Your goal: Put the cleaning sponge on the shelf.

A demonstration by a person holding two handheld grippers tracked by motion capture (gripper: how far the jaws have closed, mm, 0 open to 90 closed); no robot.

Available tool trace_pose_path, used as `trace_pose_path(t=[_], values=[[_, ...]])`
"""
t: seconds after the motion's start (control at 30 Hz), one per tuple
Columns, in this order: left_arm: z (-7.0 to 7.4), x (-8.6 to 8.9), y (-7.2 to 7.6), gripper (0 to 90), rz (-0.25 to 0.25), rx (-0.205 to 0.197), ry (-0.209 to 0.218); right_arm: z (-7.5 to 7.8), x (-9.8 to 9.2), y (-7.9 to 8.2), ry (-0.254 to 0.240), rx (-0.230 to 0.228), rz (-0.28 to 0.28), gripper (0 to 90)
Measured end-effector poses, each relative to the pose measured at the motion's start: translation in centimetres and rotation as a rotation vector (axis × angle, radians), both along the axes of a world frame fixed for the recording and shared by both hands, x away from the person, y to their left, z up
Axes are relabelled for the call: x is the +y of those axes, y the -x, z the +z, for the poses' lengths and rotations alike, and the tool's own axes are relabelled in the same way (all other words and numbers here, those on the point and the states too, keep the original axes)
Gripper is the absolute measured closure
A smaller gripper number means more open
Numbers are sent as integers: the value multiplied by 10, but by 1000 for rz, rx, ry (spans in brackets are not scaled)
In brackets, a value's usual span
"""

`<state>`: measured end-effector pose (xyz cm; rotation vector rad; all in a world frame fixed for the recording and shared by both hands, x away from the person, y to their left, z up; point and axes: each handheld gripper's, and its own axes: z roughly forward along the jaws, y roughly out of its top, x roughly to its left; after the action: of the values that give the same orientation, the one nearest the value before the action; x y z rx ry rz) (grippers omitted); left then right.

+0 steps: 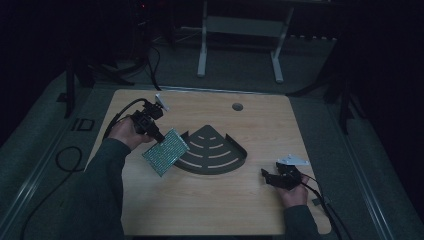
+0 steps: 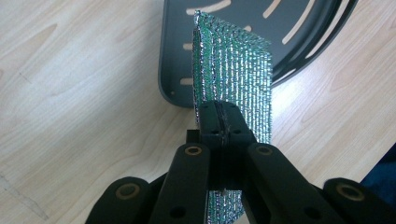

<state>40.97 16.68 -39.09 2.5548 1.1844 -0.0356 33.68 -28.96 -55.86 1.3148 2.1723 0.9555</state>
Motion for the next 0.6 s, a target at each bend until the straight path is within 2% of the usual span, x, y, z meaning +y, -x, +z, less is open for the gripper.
trace_pose_path(t=[0.13,0.6], values=[[4,-5,-4,900,3,-19,-10,0,0,0,0,0,0,289],[3,-22,-20,900,4,-38,-27,0,0,0,-2,0,-1,289]])
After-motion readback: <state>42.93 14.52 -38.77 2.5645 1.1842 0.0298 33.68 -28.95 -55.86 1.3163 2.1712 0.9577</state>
